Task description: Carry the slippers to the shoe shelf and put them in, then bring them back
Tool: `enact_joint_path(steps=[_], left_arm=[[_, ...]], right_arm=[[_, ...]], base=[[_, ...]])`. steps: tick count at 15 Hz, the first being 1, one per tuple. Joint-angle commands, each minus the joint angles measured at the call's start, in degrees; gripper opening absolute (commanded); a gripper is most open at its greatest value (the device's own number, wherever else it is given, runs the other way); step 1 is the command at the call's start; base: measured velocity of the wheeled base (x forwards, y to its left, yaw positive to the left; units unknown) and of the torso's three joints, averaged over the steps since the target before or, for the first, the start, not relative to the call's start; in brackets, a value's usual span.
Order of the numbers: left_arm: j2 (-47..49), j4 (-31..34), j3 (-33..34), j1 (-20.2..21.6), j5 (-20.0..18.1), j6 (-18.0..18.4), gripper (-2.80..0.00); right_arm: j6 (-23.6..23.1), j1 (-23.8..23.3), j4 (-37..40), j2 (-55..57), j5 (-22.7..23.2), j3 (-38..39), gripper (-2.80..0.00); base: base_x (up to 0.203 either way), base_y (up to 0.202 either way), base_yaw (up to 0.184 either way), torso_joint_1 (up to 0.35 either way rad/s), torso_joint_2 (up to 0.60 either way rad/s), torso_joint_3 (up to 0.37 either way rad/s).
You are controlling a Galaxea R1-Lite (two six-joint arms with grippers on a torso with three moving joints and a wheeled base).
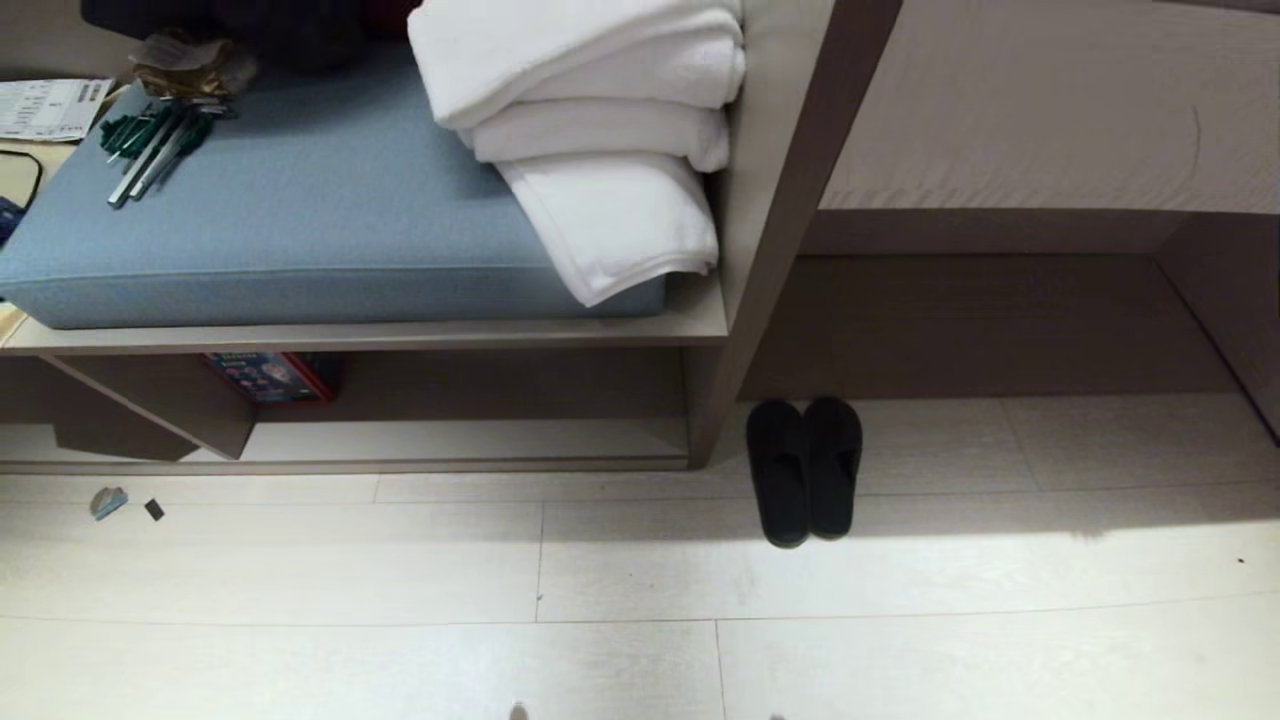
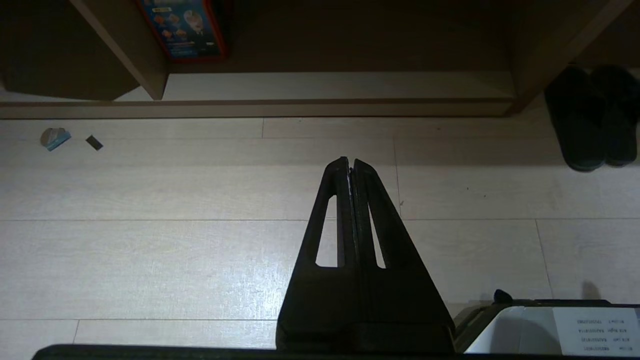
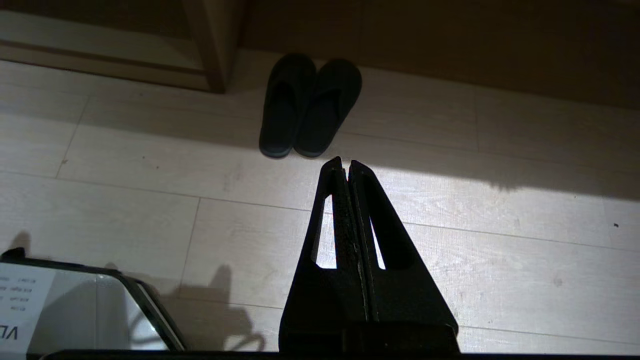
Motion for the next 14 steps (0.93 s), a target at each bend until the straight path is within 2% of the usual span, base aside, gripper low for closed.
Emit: enact_joint_path(steps=[1,14], left_arm=[[0.07,-0.05,0.44,0.06,0.01,-0.02,-2.8],[0.07,-0.05,0.44,-0.02,0.01,-0.02,-2.8]], right_arm=[[-0.06,-0.05,-0.02,0.09,0.05,0.09,-2.8],[0.03,0.04,-0.02,0.09,0.05,0.09,-2.8]], base=[[0.0,0.0,0.0,0.002,0.0,0.2],[0.0,0.0,0.0,0.003,0.0,0.202]])
